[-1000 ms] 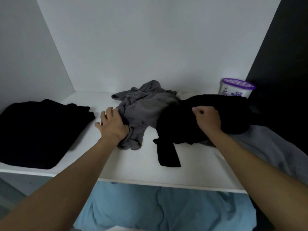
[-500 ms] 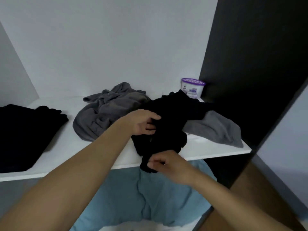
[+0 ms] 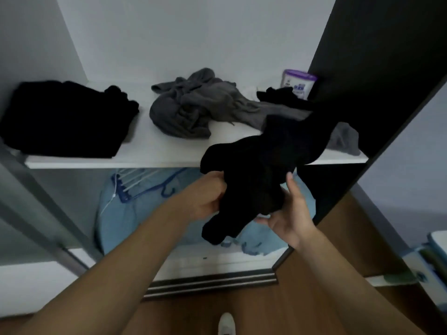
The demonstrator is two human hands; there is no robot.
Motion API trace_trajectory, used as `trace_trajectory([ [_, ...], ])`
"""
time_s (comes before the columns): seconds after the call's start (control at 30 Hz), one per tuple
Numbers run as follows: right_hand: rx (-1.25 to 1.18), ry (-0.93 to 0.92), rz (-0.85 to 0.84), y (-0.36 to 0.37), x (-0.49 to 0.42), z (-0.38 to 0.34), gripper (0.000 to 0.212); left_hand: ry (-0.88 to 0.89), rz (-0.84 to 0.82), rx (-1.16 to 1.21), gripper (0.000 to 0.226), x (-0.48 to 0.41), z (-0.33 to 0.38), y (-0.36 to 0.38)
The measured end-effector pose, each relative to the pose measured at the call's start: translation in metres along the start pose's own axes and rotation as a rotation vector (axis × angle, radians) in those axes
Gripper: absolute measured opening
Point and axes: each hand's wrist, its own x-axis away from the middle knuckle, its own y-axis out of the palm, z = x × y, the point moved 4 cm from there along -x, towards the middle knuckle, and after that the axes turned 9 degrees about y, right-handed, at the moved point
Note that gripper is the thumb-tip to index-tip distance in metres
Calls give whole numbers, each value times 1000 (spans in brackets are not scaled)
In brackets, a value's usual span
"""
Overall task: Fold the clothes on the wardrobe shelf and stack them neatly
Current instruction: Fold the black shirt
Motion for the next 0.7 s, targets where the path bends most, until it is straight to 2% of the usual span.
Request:
trace_trajectory([
  [0.07, 25, 39, 7, 26, 9, 28, 46, -33, -8, -17, 39, 34, -23, -7],
  [0.13, 128, 13, 128, 42, 19, 60, 28, -56, 56, 39, 27, 67, -45, -22],
  [0.2, 161, 4, 188, 50, 30, 92, 25, -77, 101, 141, 15, 95, -60, -40],
  [0.23, 154, 10, 196, 53, 35, 106, 25, -99, 96, 171, 17, 109, -66, -47],
  [0.33, 116, 30, 286, 56, 47, 138, 27, -163, 52, 195, 55, 143, -83, -57],
  [0.4, 123, 33, 334, 54, 54, 152, 33, -162, 76, 105, 59, 159, -95, -55],
  [0.5, 138, 51, 310, 44, 63, 167, 35, -120, 283, -47, 40, 172, -104, -48],
  [0.57, 115, 74, 295, 29, 73, 171, 34, -66, 430, 7, 29, 177, -107, -44],
  [0.7, 208, 91, 324, -21, 92, 168, 27, 21, 560, 195, 28, 181, -111, -17],
])
